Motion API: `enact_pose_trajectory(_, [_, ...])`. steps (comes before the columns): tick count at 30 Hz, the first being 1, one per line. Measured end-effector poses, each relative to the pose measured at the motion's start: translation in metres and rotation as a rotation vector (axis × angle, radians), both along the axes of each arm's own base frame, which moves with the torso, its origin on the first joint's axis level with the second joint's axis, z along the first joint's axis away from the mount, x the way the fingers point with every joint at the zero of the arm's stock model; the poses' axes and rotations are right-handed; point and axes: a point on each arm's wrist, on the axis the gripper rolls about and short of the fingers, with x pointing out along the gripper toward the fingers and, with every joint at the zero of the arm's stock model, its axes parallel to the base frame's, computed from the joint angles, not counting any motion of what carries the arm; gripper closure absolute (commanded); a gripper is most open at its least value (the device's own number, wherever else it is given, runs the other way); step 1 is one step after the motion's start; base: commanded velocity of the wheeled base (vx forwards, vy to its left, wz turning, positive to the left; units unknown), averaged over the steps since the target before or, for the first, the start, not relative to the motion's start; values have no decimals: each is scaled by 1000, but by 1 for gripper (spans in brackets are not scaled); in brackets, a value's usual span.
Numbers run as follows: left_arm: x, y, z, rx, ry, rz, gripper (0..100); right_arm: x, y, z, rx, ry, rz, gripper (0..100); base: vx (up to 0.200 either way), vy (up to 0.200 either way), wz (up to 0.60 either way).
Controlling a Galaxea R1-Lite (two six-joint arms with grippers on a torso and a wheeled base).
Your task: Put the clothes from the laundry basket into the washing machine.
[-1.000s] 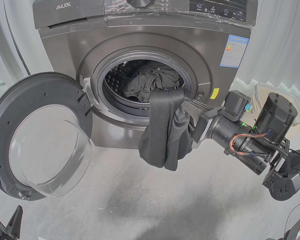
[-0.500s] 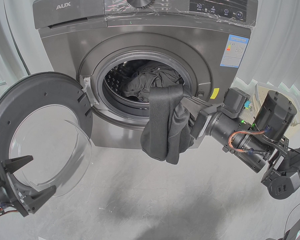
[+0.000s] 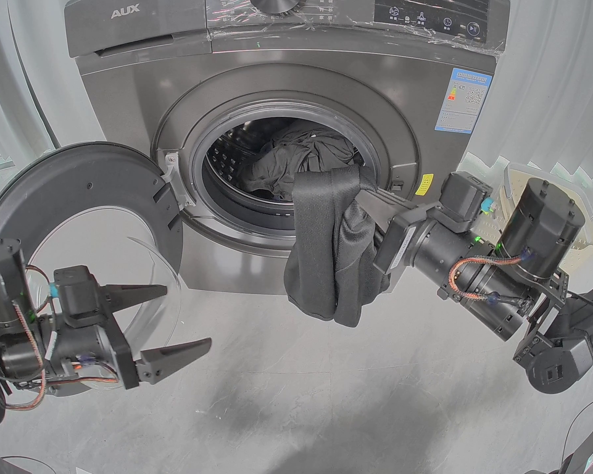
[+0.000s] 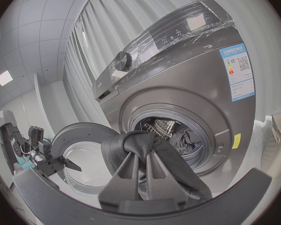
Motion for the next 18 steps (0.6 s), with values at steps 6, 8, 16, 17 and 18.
enact_pose_trajectory(6, [23,-21,-9,0,46,-51,0,-1,1,0,1,-1,4,100,0,0,0])
enact_pose_trajectory(8, [30,-26,-11,-5,53,-58,0,-1,1,0,3,-4,6,100,0,0,0])
enact_pose_trajectory(16, [54,-45,-24,-27,85,-78,0,-2,2,1,9,-10,9,100,0,0,0])
enact_pose_trajectory(17, [57,-47,-25,-29,83,-78,0,-2,2,1,9,-10,9,100,0,0,0])
enact_pose_trajectory(18, [61,-49,-27,-34,80,-76,0,-2,2,1,8,-10,9,100,0,0,0])
